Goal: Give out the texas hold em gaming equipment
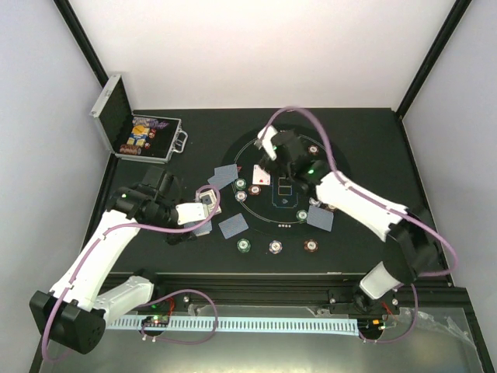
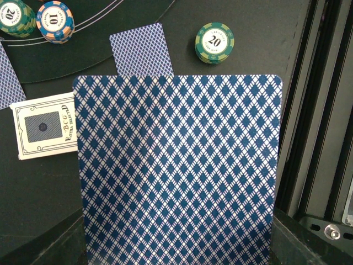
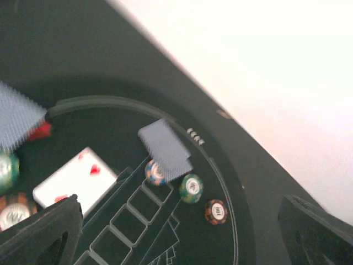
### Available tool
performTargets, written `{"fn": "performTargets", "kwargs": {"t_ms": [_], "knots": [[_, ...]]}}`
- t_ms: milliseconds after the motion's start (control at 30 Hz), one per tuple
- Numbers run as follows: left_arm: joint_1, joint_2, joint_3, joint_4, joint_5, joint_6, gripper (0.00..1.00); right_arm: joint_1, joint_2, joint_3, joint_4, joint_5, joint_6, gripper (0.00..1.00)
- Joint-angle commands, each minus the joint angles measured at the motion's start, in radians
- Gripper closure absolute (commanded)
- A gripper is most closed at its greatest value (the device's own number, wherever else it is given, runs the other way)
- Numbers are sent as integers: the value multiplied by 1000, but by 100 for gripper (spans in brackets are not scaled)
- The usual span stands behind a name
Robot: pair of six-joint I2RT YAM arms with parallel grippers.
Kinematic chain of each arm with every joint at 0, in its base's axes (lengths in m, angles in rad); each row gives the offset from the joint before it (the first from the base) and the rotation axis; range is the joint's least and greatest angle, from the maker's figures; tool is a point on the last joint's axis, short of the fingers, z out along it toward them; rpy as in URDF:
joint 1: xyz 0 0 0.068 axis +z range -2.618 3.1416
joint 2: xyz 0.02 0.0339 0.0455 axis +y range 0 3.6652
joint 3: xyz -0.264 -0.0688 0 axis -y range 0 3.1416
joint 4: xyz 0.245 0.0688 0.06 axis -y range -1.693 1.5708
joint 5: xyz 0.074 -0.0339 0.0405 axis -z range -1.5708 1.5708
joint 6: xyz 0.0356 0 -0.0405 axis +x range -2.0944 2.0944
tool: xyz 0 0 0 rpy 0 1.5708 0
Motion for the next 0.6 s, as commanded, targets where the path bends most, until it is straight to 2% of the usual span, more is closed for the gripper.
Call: {"fn": "performTargets", "kwargs": {"t_ms": [0,67,133,233,333,433,567], "knots": [[1,-19,21,-24,16,-2,98,-83,-126,157,-160,13,516,0],[1,-22,24,-25,18,-3,99,-166,-156,176,-207,-222,633,0],[1,-22,25,-27,23,-2,98,-217,-195,124,-178,-497,702,0],[1,-24,22,-24,34,-1,98,-218,-218,69,-168,-721,799,0],[1,-20,25,-22,43,1,98,-198,-238,23,-173,-838,937,0],[1,-20,27,-21,47,6,98,-165,-281,-116,-55,-957,1119,1],[1,-18,31,-18,49,9,99,-54,-277,-207,30,-1037,1256,1]]}}
